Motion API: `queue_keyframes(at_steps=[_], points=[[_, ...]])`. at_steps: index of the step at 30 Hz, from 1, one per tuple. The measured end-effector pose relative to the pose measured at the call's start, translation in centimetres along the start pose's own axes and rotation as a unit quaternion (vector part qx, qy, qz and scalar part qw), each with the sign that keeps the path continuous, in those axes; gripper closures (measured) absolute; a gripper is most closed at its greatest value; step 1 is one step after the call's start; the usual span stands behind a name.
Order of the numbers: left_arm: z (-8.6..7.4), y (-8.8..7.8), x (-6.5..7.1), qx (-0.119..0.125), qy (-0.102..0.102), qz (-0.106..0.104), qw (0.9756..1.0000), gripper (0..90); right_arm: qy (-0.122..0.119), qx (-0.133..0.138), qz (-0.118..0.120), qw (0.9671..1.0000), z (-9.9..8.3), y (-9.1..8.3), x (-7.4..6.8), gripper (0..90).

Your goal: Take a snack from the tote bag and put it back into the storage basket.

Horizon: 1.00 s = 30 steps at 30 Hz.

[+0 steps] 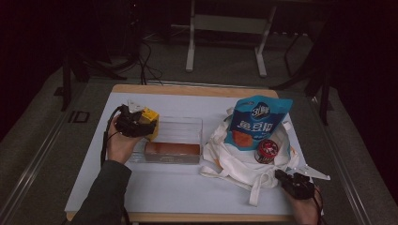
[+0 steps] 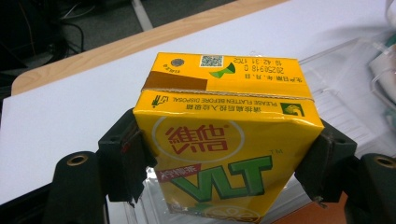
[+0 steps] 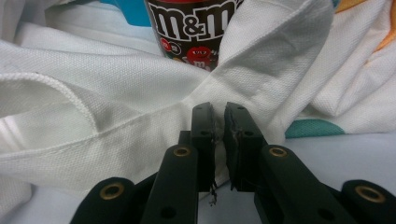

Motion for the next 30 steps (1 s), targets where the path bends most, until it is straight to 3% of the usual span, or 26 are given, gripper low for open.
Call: queue_keyframes(at_steps=[12, 19, 27, 30], points=[[-2.4, 0.9, -0.9, -0.019, -0.014, 0.002, 0.9997, 28.3, 0.001, 0.0, 0.0, 1.0, 0.0, 0.0, 0.0, 82.2], [-3.6, 1.2, -0.8, -0.033, -0.012, 0.005, 0.9994, 28.2, 0.001, 0.0, 0.001, 1.0, 0.0, 0.0, 0.0, 82.1], [-4.7, 0.2, -0.5, -0.042, -0.018, 0.002, 0.9989, 27.7, 0.0, 0.0, 0.0, 1.0, 0.0, 0.0, 0.0, 81.4], [-4.9, 0.0, -0.5, -0.044, -0.032, 0.011, 0.9984, 27.7, 0.001, 0.001, 0.001, 1.0, 0.0, 0.0, -0.1, 80.8]])
Point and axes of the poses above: each handheld gripper's, and its own axes: y roughly forward along the jaws, z roughly out of its top, x roughly to its right, the point moved 10 cm from there along y, roughly forward along the jaws, and after that the axes turned 14 degrees about -z, right-handed, at the moved point
